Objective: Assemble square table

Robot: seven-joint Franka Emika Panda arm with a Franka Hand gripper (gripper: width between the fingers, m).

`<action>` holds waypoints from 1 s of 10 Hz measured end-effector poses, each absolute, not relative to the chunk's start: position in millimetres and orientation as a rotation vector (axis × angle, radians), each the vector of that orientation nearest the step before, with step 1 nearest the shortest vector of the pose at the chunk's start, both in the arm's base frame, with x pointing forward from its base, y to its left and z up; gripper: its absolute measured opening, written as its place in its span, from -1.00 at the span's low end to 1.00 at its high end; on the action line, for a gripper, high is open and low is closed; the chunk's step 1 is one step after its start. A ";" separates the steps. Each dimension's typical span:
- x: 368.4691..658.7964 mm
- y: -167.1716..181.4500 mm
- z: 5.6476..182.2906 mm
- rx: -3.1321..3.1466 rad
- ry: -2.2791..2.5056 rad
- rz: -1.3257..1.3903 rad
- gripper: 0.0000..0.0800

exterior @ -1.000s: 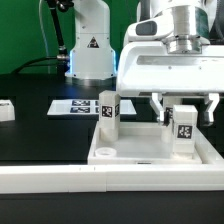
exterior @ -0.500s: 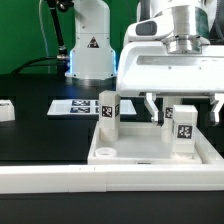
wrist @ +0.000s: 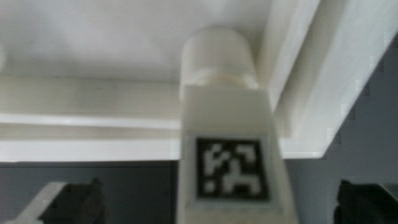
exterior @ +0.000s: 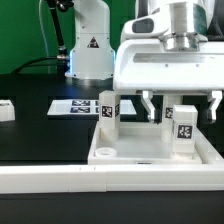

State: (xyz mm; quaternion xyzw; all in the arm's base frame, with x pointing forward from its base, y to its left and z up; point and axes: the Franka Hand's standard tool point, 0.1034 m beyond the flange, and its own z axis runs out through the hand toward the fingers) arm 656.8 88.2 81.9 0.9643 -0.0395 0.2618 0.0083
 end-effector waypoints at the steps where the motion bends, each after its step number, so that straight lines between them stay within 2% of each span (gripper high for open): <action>1: 658.8 80.5 81.3 3.019 -0.145 0.798 0.62; 2: 660.9 72.6 80.4 3.030 -0.169 0.766 0.62; 3: 657.7 70.0 77.7 3.097 -0.201 0.575 0.62; 6: 662.0 87.0 80.4 3.194 -0.322 0.129 0.62; 8: 672.4 93.7 81.3 3.199 -0.349 0.110 0.62; 10: 670.1 99.3 76.3 3.194 -0.370 0.101 0.62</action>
Offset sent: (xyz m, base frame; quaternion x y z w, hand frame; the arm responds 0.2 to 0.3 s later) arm 0.0046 0.0081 -0.0003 0.0460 -0.2698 0.0690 0.9593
